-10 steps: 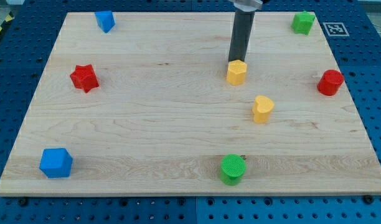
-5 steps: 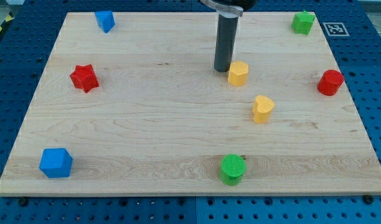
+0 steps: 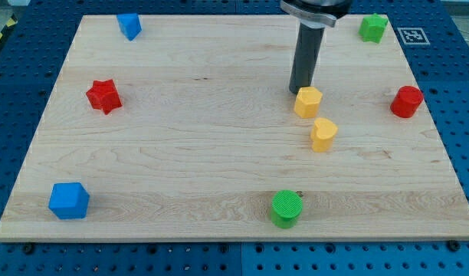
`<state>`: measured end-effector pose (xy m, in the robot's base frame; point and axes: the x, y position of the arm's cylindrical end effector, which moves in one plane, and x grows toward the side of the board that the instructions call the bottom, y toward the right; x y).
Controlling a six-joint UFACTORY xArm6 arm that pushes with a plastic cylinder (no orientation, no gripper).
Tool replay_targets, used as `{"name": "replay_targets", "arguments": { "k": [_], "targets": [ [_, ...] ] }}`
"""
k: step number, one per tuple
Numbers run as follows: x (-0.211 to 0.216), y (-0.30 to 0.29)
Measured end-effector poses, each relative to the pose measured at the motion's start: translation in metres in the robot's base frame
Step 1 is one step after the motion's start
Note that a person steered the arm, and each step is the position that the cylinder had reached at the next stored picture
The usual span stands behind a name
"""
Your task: Push the yellow hexagon into the yellow heart
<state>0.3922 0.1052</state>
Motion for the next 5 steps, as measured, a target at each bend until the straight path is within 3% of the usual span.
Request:
{"name": "replay_targets", "arguments": {
  "k": [5],
  "targets": [
    [0.028,0.01]
  ]
}}
